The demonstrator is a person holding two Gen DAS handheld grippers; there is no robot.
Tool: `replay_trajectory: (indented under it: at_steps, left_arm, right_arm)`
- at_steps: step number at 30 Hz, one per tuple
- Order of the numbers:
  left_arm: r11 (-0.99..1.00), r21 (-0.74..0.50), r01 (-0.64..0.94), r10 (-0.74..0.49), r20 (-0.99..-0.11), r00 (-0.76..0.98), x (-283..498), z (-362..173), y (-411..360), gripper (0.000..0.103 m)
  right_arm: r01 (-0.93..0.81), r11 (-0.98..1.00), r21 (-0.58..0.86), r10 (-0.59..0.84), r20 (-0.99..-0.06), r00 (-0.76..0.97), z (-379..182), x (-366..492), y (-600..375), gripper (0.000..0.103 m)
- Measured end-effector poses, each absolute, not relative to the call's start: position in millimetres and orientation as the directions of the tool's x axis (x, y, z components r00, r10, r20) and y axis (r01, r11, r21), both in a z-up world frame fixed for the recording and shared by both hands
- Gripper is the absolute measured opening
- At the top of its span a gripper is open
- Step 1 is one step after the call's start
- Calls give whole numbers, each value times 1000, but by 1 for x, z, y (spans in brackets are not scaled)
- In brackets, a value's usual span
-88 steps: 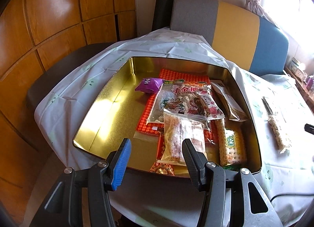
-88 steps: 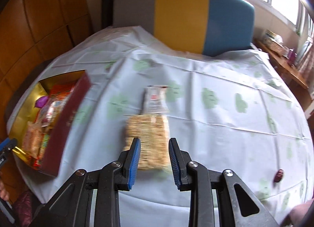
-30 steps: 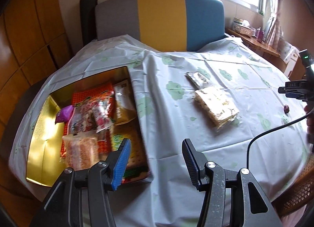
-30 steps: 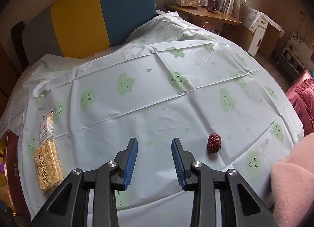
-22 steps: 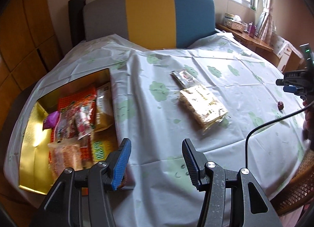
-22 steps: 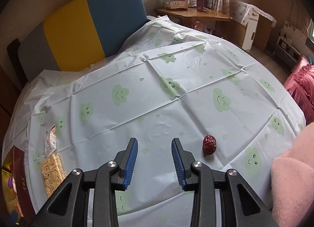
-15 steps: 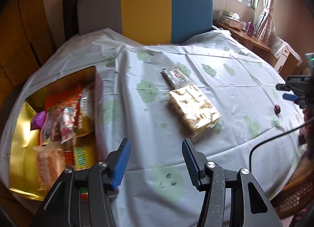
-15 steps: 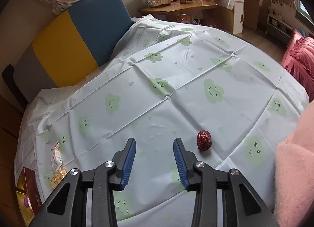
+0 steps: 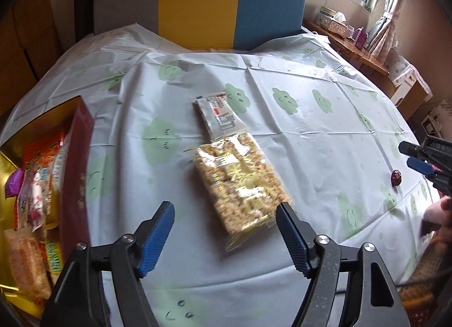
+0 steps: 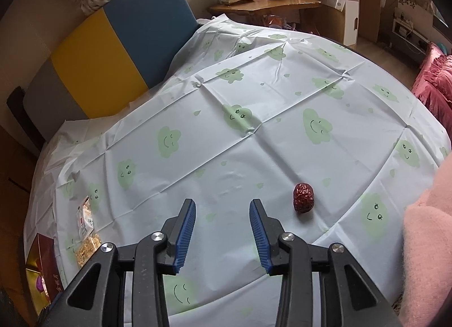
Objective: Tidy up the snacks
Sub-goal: 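Move the left tool to the large clear crispy rice bar bag and grasp it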
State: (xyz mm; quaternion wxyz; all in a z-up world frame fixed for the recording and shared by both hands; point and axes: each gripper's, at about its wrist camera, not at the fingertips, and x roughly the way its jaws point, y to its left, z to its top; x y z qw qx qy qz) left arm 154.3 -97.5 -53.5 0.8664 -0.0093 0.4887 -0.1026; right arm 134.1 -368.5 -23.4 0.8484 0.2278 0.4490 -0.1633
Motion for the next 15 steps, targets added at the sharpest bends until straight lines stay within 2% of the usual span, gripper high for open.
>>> replay_trajectory:
  at_steps: [10,15]
  left_arm:
    - [981,-166,96,-191,-878,438,193,-79,-117,81]
    - [989,-123,80,-146,-886,440,205,-90,-125,83]
  right_arm:
    - [458,858,234,-53,-845,533,-26,139,-364,40]
    - [446,865,230,-47,-847,529,-27,142,-362,40]
